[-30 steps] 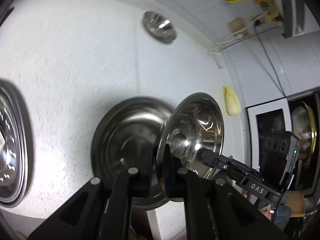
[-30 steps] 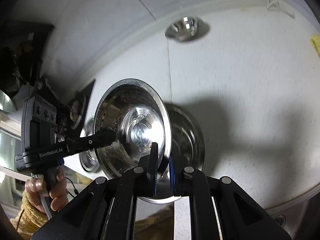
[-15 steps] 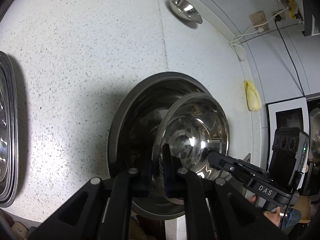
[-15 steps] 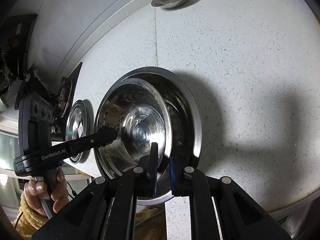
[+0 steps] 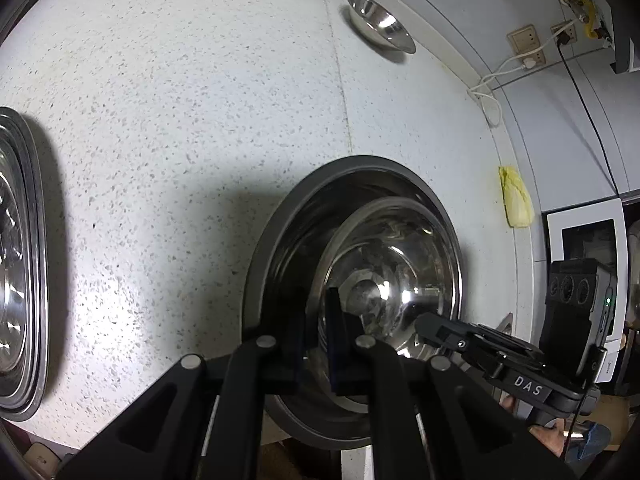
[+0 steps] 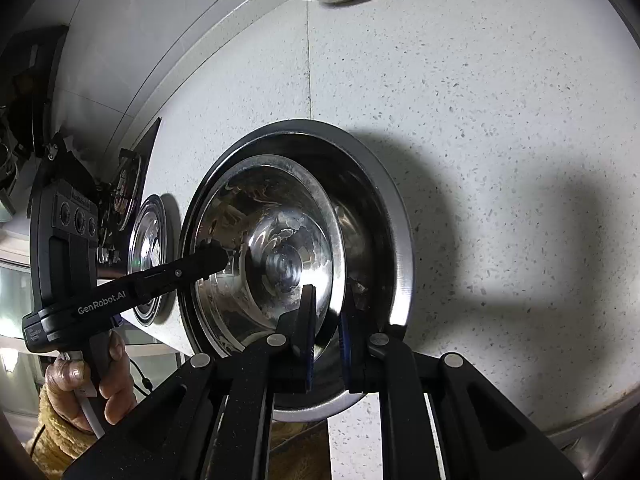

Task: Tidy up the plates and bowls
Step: 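Carry the medium bowl with both grippers and lower it into the large bowl, then open both grippers to release the medium bowl inside the large bowl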

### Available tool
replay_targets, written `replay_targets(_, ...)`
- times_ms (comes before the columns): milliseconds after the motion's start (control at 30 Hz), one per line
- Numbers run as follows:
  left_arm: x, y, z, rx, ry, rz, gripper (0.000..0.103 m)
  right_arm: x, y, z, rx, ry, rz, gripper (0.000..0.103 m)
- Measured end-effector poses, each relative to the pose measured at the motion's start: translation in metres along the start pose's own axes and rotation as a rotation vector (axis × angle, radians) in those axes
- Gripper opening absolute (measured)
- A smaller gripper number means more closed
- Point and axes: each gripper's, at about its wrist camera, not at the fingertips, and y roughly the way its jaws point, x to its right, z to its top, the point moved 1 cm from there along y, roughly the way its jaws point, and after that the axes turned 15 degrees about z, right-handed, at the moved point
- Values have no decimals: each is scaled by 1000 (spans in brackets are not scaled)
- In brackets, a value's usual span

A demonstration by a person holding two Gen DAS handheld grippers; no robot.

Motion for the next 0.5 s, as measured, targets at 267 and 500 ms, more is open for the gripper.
replay_targets(267, -3, -2, -1, 2, -1, -3, 8, 1, -2, -1, 2, -2, 0, 10)
replay_targets(500, -3, -5, -3, 17, 2, 1, 8, 1, -1, 0, 3, -4, -7, 10)
